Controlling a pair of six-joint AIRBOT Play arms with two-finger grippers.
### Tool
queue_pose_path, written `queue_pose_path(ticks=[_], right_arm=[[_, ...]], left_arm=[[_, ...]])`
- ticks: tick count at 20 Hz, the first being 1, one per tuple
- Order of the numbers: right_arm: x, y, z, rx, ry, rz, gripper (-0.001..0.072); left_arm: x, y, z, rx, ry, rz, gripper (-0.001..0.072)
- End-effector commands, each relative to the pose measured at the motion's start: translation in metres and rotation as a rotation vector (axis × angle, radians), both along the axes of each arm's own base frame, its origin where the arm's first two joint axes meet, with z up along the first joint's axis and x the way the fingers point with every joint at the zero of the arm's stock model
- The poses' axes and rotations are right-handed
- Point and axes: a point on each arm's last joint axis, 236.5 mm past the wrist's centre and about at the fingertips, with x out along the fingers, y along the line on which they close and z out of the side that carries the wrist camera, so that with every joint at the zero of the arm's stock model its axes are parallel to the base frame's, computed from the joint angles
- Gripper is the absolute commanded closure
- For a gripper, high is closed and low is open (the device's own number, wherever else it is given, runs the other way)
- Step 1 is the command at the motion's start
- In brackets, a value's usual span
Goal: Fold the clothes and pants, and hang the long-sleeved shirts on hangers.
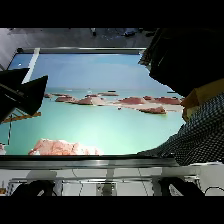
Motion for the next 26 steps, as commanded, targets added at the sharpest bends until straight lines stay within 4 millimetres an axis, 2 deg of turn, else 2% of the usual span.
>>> queue_pose_path(ticks=[1,3,4,6,10,13,15,18,19,23,26], right_arm=[[0.039,-0.021,-0.022,0.11,0.019,0.004,0.067],[0.059,-0.037,-0.042,0.213,0.016,0.042,0.067],[0.071,-0.043,-0.045,0.247,-0.011,0.088,0.0669],[0.087,-0.053,-0.035,0.218,-0.063,0.174,0.067],[0.095,-0.086,-0.05,0.257,-0.066,0.202,0.067],[0.098,-0.098,-0.051,0.19,-0.025,0.193,0.067],[0.102,-0.101,-0.048,0.183,-0.047,0.2,0.0669],[0.104,-0.086,-0.006,0.052,-0.166,0.268,0.067],[0.103,-0.083,0.001,0.033,-0.184,0.278,0.067],[0.105,-0.078,0.001,-0.003,-0.157,0.287,0.0669],[0.108,-0.099,-0.019,0.111,-0.175,0.275,0.0669]], left_arm=[[0.0,0.0,0.0,0.0,0.0,0.0,0.0093],[0.0,0.0,0.0,0.001,0.001,0.0,0.0093],[0.0,0.0,0.0,0.0,0.0,0.0,0.0092],[0.0,0.0,0.0,0.0,0.0,0.001,0.0092],[0.0,0.0,0.0,0.0,0.0,0.0,0.0093],[0.0,0.0,0.0,0.0,0.0,0.0,0.0092],[0.0,0.0,0.0,0.0,0.0,0.0,0.0092],[0.0,0.0,0.0,0.0,0.0,0.0,0.0092],[0.0,0.0,0.0,0.0,0.0,0.0,0.0092],[0.0,0.0,0.0,0.0,0.0,0.0,0.0092],[0.0,0.0,0.0,0.0,0.0,0.0,0.0092]])
